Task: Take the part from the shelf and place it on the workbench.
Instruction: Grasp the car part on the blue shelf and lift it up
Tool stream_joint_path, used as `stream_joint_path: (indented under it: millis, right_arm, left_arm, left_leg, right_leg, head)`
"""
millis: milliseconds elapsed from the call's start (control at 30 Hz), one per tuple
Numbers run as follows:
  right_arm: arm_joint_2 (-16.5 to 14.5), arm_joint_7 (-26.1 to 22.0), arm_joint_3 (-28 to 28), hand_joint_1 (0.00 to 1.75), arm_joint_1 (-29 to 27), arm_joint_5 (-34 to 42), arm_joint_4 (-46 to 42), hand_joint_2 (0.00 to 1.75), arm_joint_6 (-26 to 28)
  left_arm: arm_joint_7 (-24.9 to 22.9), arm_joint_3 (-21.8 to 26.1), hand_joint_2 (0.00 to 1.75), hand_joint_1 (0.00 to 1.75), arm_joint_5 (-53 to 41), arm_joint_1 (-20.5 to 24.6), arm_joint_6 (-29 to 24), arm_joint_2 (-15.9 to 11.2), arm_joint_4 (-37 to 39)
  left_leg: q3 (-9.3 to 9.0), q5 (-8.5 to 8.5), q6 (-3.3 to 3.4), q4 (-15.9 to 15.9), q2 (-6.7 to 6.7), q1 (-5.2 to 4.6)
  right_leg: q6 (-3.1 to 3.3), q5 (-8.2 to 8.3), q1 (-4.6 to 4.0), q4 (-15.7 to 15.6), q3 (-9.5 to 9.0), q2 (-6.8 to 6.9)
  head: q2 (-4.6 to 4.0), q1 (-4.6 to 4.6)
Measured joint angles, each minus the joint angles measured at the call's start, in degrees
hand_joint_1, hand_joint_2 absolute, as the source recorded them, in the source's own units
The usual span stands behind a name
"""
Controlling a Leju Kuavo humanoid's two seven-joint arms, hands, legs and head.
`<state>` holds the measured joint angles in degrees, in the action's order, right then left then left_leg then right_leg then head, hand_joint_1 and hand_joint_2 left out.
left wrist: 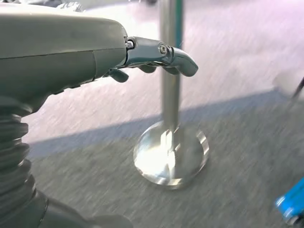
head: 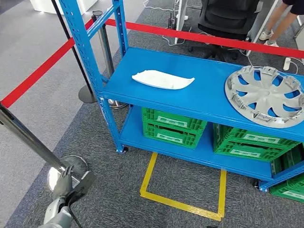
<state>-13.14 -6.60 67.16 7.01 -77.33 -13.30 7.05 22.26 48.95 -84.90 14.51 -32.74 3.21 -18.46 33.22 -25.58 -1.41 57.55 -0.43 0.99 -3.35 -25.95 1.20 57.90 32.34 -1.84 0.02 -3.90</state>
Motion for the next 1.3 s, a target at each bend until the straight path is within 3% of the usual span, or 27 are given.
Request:
stream_joint_path:
  millis: [300,500,700,933,1300]
  right_arm:
    - [0.0,0.15,-0.18,0.0,0.13,0.21,0.15,0.0,-0.06]
    - [0.0,0.37,-0.95,0.0,0.18,0.62,0.16,0.0,-0.4]
    - [0.0,0.39,-1.57,0.0,0.42,0.81,0.16,0.0,-0.75]
    - [0.0,0.52,-2.52,0.0,0.59,0.81,0.16,0.0,-0.93]
    - [0.0,0.73,-3.42,0.0,0.91,0.49,0.16,0.0,-1.46]
  left_arm:
    - [-0.01,-4.14,1.75,0.0,5.03,0.69,-0.32,-1.32,-3.72]
    - [-3.36,-13.97,1.75,0.0,14.65,-0.05,2.68,-3.51,-12.85]
    - [-6.74,-23.42,1.75,0.0,16.36,-1.31,6.24,-5.16,-21.74]
    - [-8.31,-31.18,1.75,0.0,15.53,-3.09,7.67,-4.93,-25.76]
    - [-9.55,-39.24,1.75,0.0,12.72,-3.0,10.95,-3.54,-29.85]
  left_leg:
    - [0.01,0.01,0.0,0.0,0.0,0.0]
    - [0.02,0.04,-0.02,0.0,0.0,0.02]
    - [0.02,0.06,-0.04,0.0,0.0,0.01]
    - [0.02,0.06,-0.03,0.0,0.0,0.0]
    - [0.03,0.07,-0.03,0.0,0.0,0.0]
  right_leg:
    - [0.0,0.0,0.0,0.01,0.02,0.0]
    - [0.01,0.0,-0.02,0.06,0.05,0.02]
    - [0.01,0.01,-0.01,0.12,0.05,0.01]
    - [0.01,0.01,0.0,0.11,0.07,0.0]
    - [0.03,0.05,0.01,0.12,0.12,0.0]
  head:
    - [0.0,0.01]
    - [0.0,0.0]
    - [0.0,0.01]
    - [0.0,0.01]
    - [0.0,0.01]
